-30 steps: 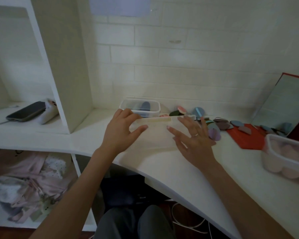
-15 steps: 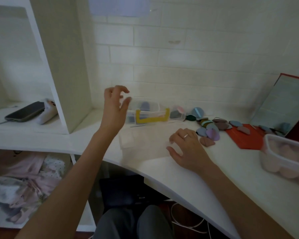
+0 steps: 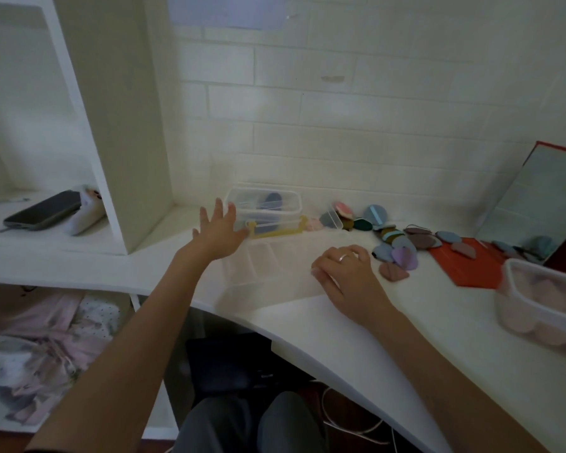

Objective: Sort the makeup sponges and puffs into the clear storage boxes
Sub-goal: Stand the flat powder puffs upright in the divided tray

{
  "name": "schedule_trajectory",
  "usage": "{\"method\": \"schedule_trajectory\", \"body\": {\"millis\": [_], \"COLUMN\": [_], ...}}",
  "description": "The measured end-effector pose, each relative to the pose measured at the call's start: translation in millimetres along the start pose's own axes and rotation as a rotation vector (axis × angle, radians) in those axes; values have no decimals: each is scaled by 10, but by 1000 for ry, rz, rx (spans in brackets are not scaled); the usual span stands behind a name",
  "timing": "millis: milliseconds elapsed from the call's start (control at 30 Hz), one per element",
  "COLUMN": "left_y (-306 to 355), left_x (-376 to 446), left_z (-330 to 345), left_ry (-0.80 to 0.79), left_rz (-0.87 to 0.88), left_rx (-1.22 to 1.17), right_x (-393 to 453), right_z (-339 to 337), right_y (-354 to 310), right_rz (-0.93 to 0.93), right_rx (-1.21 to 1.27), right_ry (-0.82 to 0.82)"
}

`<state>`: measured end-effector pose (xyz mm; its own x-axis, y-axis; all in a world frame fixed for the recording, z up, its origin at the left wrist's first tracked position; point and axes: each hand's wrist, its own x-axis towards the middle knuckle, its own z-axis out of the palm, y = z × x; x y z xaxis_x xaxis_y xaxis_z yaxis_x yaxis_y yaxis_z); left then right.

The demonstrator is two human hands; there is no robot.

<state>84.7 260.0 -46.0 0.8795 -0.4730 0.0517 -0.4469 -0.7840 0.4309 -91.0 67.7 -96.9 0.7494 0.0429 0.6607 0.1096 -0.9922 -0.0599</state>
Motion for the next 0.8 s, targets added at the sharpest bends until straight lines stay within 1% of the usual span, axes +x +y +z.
{"method": "schedule_trajectory", "body": {"millis": [33,167,267,300,333,367,400,433,467,500,533,567,633,700,733,767,800], "left_y": [22,110,112,111,107,108,116,134,169,222,301,408,701,1027,1166,1273,1345], "left_x": [-1,-72,-94,-102,-111,-123,-140,-155,-168,-180,-196,-221,-295,-360,-366,-347,-314], "left_z": [1,56,110,106,95,73,47,21,6,2,9,22,62,160,231,322,422], "left_ry": [6,128,119,118,123,131,151,189,246,315,379,421,433,392,345,276,192], "left_rz": [-17,-46,-68,-75,-81,-85,-87,-81,-50,15,105,201,352,465,498,507,501], "left_rx": [3,48,71,69,72,76,80,81,76,54,6,-59,-173,-174,-134,-65,30], "right_x": [20,109,179,189,190,182,167,163,165,170,169,155,83,-11,-64,-117,-168], "right_z": [18,116,178,172,142,97,48,-21,-95,-163,-219,-257,-263,-213,-167,-116,-76], "right_y": [9,28,46,46,55,69,128,201,311,438,591,753,1084,1255,1278,1280,1267], "right_rz": [7,76,90,83,95,123,182,268,379,493,601,696,824,902,903,867,829], "right_rx": [11,8,19,86,213,355,449,466,422,354,268,156,-69,-129,-105,-68,-34], "right_ry": [-9,-11,-64,-68,-49,18,134,280,396,449,433,356,116,-118,-192,-215,-196]}}
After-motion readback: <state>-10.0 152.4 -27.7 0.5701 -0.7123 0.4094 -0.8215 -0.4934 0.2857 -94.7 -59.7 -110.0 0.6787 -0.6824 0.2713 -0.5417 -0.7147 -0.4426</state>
